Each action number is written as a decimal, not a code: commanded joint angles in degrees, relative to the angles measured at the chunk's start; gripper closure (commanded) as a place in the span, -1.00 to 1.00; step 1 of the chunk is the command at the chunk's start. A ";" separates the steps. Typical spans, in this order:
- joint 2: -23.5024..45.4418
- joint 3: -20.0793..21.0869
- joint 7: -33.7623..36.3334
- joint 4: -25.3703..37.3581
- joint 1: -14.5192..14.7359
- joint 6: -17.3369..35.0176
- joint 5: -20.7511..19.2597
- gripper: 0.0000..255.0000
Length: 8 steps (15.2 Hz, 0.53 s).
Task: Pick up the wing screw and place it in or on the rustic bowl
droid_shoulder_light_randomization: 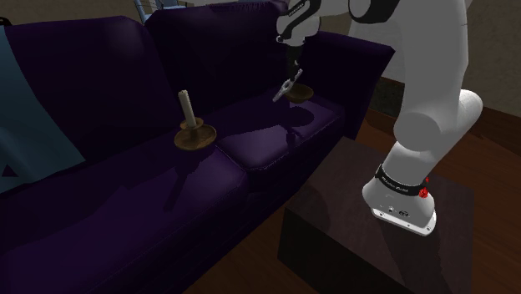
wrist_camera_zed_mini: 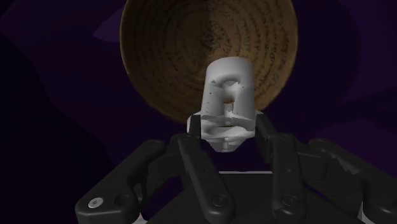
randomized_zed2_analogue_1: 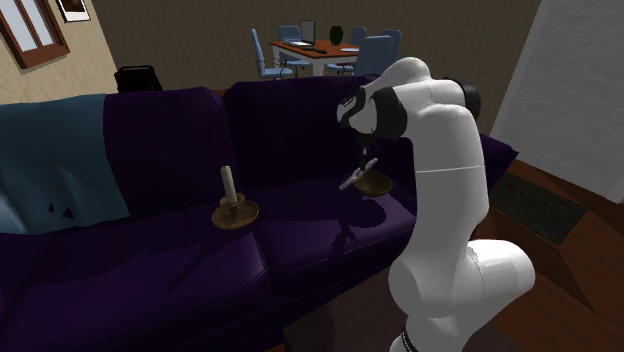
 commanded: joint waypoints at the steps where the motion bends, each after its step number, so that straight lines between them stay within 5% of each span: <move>1: 1.01 0.03 -0.59 0.37 -0.48 0.62 0.23 1.00; 8: 3.71 0.40 -0.88 -0.92 -0.68 4.59 0.78 1.00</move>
